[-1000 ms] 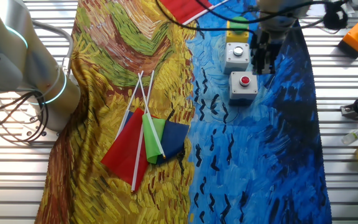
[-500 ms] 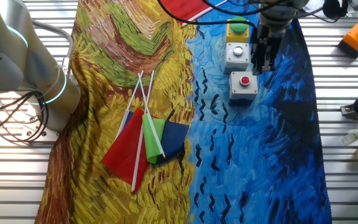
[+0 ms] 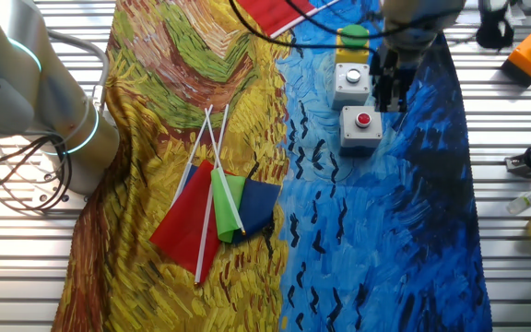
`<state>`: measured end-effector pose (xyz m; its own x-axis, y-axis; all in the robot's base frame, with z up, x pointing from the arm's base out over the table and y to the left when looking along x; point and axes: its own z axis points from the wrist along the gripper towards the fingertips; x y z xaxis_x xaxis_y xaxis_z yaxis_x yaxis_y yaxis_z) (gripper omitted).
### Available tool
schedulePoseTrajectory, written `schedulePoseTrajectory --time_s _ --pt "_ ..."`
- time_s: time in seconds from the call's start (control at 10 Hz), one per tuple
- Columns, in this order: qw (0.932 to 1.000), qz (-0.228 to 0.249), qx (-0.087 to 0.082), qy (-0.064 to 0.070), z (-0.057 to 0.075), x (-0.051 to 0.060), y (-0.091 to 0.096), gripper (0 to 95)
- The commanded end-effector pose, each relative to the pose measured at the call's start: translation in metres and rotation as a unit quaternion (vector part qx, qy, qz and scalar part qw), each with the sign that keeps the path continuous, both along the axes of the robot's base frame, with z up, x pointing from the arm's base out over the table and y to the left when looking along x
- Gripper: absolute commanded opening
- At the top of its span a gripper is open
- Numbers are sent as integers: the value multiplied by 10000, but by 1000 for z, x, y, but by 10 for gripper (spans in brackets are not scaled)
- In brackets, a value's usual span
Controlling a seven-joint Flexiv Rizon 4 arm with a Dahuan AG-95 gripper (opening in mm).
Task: Press three buttons from left to right in sequence
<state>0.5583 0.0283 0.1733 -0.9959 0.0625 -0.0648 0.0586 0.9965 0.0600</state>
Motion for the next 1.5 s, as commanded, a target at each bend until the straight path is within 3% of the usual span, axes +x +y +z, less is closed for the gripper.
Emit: schedulePoseTrajectory --time_s 0.1,1.1,1.5 --pt "9999 120 -121 -5 0 1 1 0" --pt "9961 850 -210 -55 0 1 1 0" --pt "9944 911 -493 227 0 1 1 0"
